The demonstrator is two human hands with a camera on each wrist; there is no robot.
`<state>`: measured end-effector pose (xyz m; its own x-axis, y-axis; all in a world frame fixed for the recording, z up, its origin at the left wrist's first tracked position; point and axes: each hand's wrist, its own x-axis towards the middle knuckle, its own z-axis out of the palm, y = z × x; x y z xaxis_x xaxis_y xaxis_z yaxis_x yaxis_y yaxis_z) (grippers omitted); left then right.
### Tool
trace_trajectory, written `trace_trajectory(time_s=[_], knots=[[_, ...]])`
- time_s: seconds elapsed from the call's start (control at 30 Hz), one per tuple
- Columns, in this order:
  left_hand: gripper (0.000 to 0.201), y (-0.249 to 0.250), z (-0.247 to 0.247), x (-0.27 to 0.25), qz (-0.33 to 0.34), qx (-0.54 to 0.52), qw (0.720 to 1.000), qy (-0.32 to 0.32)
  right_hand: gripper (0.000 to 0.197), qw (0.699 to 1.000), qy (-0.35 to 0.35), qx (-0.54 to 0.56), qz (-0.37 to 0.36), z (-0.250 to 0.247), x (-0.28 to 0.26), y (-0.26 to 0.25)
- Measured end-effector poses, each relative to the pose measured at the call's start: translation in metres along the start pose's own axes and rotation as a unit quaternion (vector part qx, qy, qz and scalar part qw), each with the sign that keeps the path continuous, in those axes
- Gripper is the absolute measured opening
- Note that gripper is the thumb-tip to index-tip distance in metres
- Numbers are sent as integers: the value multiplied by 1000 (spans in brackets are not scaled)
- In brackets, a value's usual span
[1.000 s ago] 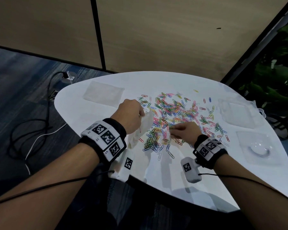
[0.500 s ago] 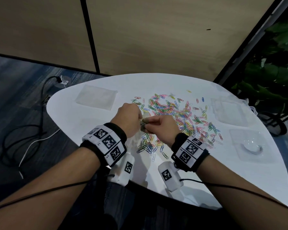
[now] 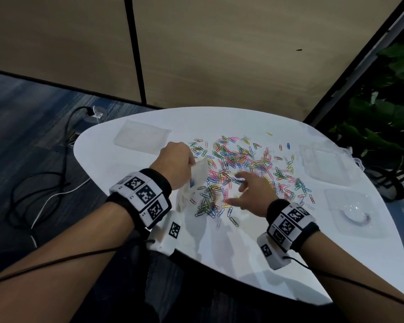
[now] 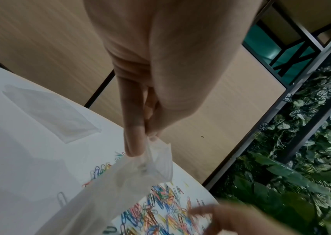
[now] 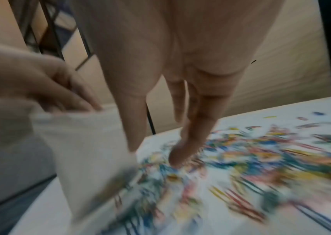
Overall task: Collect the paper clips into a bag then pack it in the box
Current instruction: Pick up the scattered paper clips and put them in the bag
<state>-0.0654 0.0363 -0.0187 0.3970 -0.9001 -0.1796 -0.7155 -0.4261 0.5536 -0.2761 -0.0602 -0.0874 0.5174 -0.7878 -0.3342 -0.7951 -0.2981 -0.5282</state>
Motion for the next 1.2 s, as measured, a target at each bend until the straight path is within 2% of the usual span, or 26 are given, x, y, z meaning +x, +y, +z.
trace_trajectory(time_s=[0.07,0.1,0.17,0.37,0.47,0.63,0.7,0.8,0.87,0.93,1.0,1.1,1.2], knots=[[27,-6,-12,0,-4,9,1000,17,115,988,-95,-99,68,17,-1,23],[27,-10,-18,0,-7,11,1000,28,124,983,-125,-116,75,28,-2,30],[28,-17,-32,-1,-12,5,999,49,128,980,-138,-128,58,46,-5,30],[29,-39,-53,-6,-42,-31,995,82,100,994,-53,-99,-2,69,10,7],[25,-48,-45,-6,-41,-24,997,66,82,992,-42,-106,-49,76,13,-2],[25,-63,-26,-3,-38,-5,999,34,41,967,-28,-211,-142,90,14,-11],[24,-64,-24,-2,-34,-8,999,20,28,964,-1,-215,-158,91,16,-12],[23,-64,-22,-1,-28,-9,1000,5,21,967,12,-207,-149,87,21,-11],[22,-65,-22,0,-29,-10,1000,3,18,980,31,-157,-114,80,26,-10],[23,-66,-22,0,-32,-14,999,-1,15,996,57,-62,-41,70,30,-10],[23,-65,-21,0,-34,-19,999,-3,14,996,60,56,47,59,36,-5],[23,-61,-21,0,-37,-28,999,-2,11,953,52,272,125,44,40,-5],[24,-58,-18,0,-36,-28,999,-5,10,867,20,486,107,29,37,-28]])
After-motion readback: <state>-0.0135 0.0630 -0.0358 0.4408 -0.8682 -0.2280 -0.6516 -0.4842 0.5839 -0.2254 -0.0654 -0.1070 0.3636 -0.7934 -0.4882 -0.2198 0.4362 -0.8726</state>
